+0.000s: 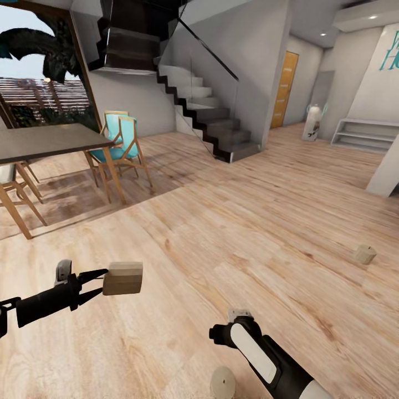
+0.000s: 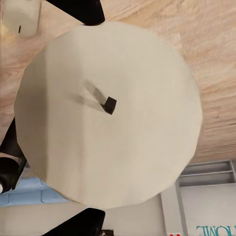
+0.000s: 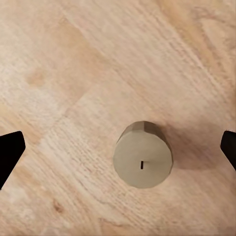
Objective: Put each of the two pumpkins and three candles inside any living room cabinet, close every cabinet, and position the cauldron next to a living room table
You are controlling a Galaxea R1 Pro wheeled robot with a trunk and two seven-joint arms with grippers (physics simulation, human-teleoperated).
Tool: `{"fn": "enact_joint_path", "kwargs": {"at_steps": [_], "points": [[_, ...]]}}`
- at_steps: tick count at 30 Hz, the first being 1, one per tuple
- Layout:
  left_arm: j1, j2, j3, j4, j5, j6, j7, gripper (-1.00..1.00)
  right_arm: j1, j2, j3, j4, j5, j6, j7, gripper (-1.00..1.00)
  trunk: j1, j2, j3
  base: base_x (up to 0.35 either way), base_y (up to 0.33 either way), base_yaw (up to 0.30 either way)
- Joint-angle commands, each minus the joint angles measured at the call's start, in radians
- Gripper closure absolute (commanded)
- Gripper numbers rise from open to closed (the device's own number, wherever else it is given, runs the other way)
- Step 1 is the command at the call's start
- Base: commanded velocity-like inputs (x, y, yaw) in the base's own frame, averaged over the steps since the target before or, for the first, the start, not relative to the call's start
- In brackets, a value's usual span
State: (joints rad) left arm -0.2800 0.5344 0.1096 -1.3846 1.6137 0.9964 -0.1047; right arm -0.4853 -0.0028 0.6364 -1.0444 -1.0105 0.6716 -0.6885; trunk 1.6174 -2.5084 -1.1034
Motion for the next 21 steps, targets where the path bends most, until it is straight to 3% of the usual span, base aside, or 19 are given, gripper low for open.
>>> {"fn": "enact_joint_path", "kwargs": {"at_steps": [1, 6, 14, 21], "points": [[-0.001, 0.0, 0.001, 0.001, -0.007, 0.004, -0.01, 1.0, -0.001, 0.0, 0.002, 0.002, -0.007, 0.0, -0.009, -1.0, 0.0, -0.001, -0.005, 0.0, 0.0, 0.0], [-0.001, 0.0, 0.001, 0.001, -0.006, 0.004, -0.011, 1.0, -0.003, 0.008, 0.003, 0.059, -0.005, -0.004, -0.008, -1.0, 0.002, -0.002, -0.024, 0.0, 0.0, 0.0], [-0.001, -0.002, 0.0, 0.001, -0.007, 0.004, -0.012, 1.0, -0.01, 0.073, 0.003, 0.126, -0.002, -0.037, -0.004, -1.0, 0.006, -0.004, -0.055, 0.0, 0.0, 0.0], [-0.001, -0.003, -0.002, 0.001, -0.006, 0.004, -0.012, 1.0, -0.027, 0.084, 0.009, 0.167, 0.0, -0.108, -0.002, -1.0, 0.009, -0.005, -0.082, 0.0, 0.0, 0.0]]}}
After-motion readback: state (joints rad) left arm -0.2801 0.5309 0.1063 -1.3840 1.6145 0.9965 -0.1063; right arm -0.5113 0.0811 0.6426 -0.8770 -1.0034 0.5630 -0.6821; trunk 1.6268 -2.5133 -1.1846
